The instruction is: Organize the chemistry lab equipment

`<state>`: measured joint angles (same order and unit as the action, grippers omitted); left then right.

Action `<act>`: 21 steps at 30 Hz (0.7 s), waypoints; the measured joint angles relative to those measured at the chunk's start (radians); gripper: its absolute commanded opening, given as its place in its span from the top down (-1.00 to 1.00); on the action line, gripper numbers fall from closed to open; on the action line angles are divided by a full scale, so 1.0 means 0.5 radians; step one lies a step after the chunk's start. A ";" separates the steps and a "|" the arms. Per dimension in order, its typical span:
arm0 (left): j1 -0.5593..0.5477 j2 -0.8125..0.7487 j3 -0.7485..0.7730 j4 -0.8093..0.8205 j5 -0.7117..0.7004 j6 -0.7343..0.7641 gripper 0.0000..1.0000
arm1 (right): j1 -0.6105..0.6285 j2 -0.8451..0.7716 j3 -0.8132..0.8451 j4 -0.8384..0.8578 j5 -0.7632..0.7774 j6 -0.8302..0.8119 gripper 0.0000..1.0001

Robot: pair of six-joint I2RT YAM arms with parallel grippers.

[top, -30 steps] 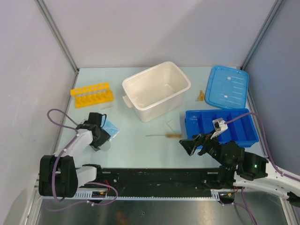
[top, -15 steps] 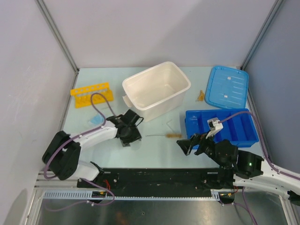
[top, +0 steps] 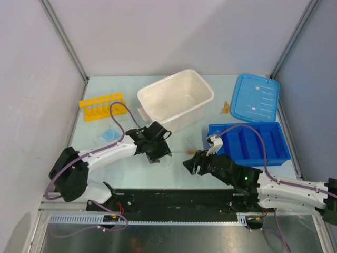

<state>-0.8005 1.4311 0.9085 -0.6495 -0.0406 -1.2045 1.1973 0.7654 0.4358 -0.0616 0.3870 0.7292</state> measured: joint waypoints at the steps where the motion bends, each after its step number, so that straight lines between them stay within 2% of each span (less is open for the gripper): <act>1: -0.011 -0.034 0.000 0.000 0.004 -0.023 -0.01 | -0.015 0.032 -0.024 0.069 -0.027 0.019 -0.25; 10: -0.085 -0.240 0.024 0.008 0.092 -0.159 0.00 | -0.175 0.279 -0.089 0.661 -0.283 0.129 -0.19; 17: -0.135 -0.267 0.046 0.010 0.105 -0.210 0.00 | -0.183 0.459 -0.089 0.856 -0.336 0.217 -0.09; 21: -0.163 -0.280 0.061 0.011 0.105 -0.217 0.00 | -0.184 0.586 -0.090 0.917 -0.372 0.256 0.04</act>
<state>-0.8822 1.2911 0.9390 -0.6437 0.0120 -1.3132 1.1053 1.0584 0.3908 0.3969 0.2008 0.8574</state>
